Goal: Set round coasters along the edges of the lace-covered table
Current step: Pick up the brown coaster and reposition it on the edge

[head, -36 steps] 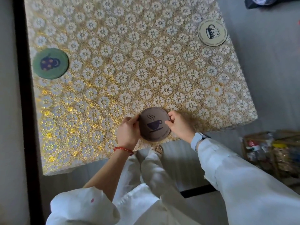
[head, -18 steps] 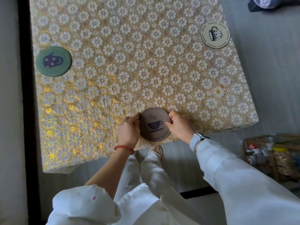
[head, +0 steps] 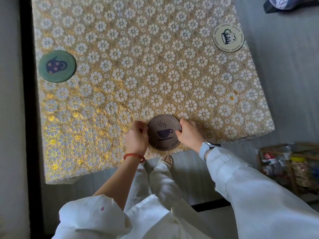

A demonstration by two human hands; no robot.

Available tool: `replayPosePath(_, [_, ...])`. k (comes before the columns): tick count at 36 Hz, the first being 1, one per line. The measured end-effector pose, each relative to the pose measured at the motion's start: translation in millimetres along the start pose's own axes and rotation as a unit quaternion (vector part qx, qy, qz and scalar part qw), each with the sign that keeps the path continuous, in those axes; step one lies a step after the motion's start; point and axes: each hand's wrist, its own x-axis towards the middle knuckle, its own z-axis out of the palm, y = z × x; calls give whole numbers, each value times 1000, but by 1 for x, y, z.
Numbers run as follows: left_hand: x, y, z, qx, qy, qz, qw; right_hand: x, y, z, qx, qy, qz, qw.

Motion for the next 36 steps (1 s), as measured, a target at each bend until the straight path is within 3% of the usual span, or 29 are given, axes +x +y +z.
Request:
replayPosePath(4, [1, 3, 1, 34, -7, 14, 999, 2, 4, 3, -71, 41, -12, 997])
replayPosePath(8, [3, 7, -1, 85, -20, 10, 996, 4, 8, 6, -123, 52, -87, 987])
replayPosePath(11, [11, 17, -6, 219, -37, 10, 975, 7, 10, 0, -160, 8, -109, 981])
replayPosePath(15, [36, 38, -20, 375, -116, 15, 920, 23, 4, -21, -183, -61, -110, 975])
replayPosePath(20, [88, 75, -39, 366, -133, 27, 921, 67, -13, -66, -88, -132, -111, 981])
replayPosePath(27, [215, 147, -49, 266, -124, 91, 952, 191, -40, -144, -36, 0, -126, 991])
replayPosePath(33, [333, 181, -26, 297, -96, 137, 940, 313, -54, -197, 57, 137, -41, 988])
replayPosePath(36, [381, 188, -15, 326, -82, 140, 931, 363, -56, -213, 122, 159, 17, 980])
